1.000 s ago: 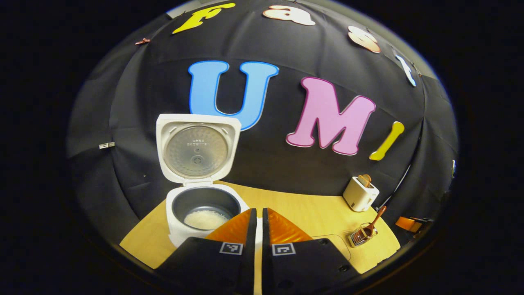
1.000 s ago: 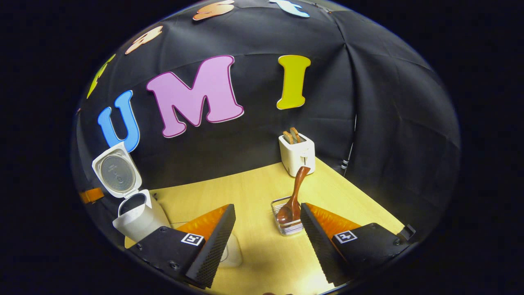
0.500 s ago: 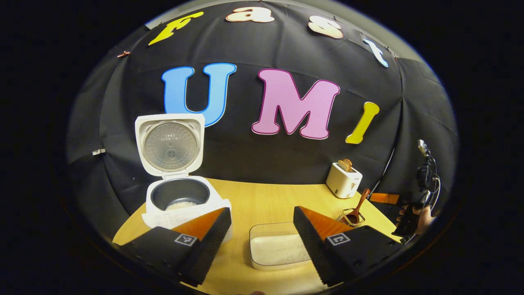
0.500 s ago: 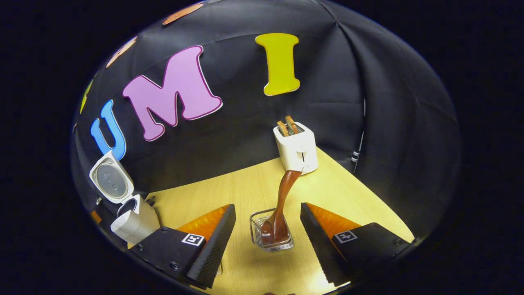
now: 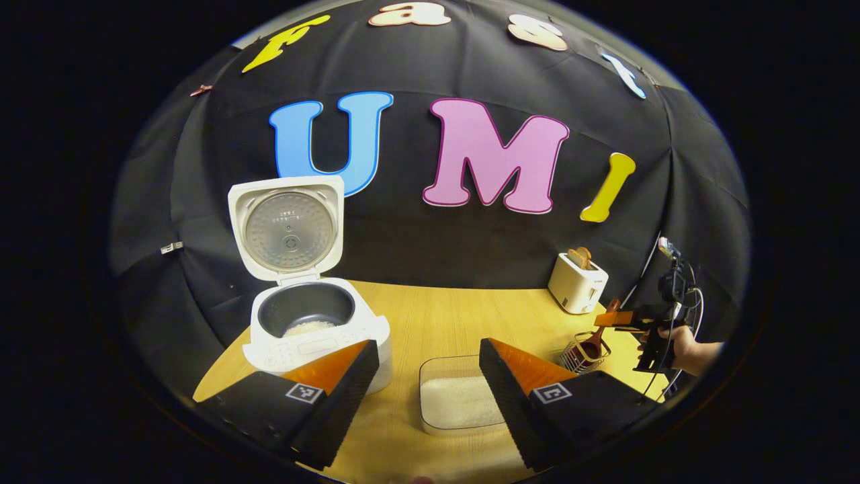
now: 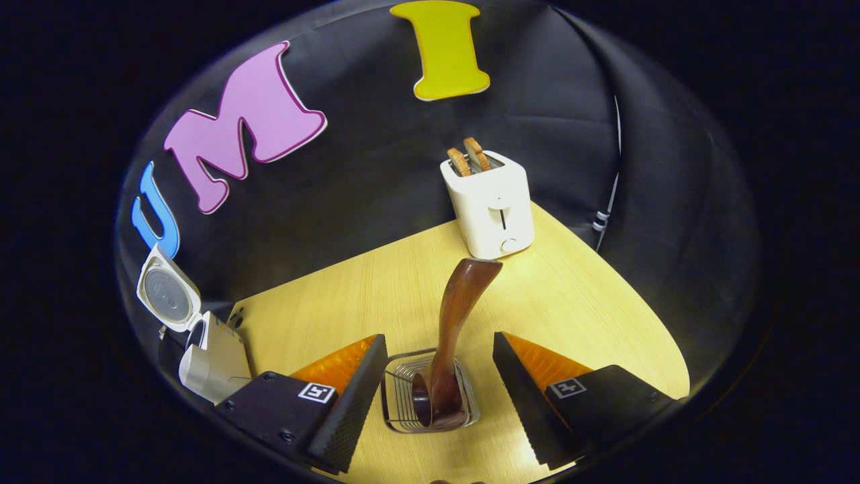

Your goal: Close the left gripper, press the button to open the rice cooker; take a wooden spoon from the chopstick holder with the right hand, scoop a spoonful of rice and pour it into the rice cooker, then put the wooden spoon back into the chopstick holder.

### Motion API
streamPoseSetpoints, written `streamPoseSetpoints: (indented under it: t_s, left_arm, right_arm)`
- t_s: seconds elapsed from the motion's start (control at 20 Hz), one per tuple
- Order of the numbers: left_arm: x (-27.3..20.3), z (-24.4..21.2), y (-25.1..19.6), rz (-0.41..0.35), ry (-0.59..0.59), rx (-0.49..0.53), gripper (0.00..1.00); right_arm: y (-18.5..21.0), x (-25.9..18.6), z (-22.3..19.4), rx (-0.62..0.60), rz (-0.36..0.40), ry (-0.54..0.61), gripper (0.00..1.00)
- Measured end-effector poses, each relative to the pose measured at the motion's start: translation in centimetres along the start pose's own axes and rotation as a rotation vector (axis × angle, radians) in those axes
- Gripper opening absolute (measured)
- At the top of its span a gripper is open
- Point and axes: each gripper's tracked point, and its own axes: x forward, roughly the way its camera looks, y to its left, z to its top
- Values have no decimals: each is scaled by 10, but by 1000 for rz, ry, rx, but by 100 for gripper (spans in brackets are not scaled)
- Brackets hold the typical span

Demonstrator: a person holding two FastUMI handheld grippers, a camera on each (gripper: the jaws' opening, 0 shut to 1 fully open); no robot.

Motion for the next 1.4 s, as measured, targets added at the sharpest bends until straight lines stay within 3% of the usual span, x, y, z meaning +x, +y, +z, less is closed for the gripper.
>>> streamPoseSetpoints:
  t_s: [0.3, 0.45, 0.5, 0.55, 0.65, 0.7, 0.8, 1.05, 1.4]
  left_arm:
    - [0, -15, 12, 45, 57, -3, 98]
    - [-1, -21, 12, 55, 82, -12, 97]
    - [-1, -23, 12, 58, 85, -9, 98]
    - [-1, -23, 11, 59, 86, -6, 97]
    - [-1, -24, 9, 58, 90, -3, 98]
    - [-2, -27, 8, 57, 93, -1, 98]
    - [-3, -29, 5, 50, 99, 4, 98]
    - [1, -26, -3, 14, 102, -3, 98]
    - [6, -14, 5, -43, 85, -49, 97]
  right_arm:
    - [5, 40, 7, 68, 18, 38, 99]
    - [4, 54, 1, 89, 19, 64, 92]
    - [5, 56, -3, 97, 26, 82, 80]
    - [6, 59, -6, 106, 32, 97, 75]
    - [5, 61, -7, 123, 33, 108, 34]
    - [2, 62, -6, 131, 22, 106, 37]
    - [1, 58, -7, 147, 20, 110, 24]
    - [4, 30, 18, 137, 9, 19, 22]
    - [16, -37, 66, 101, -75, -134, 21]
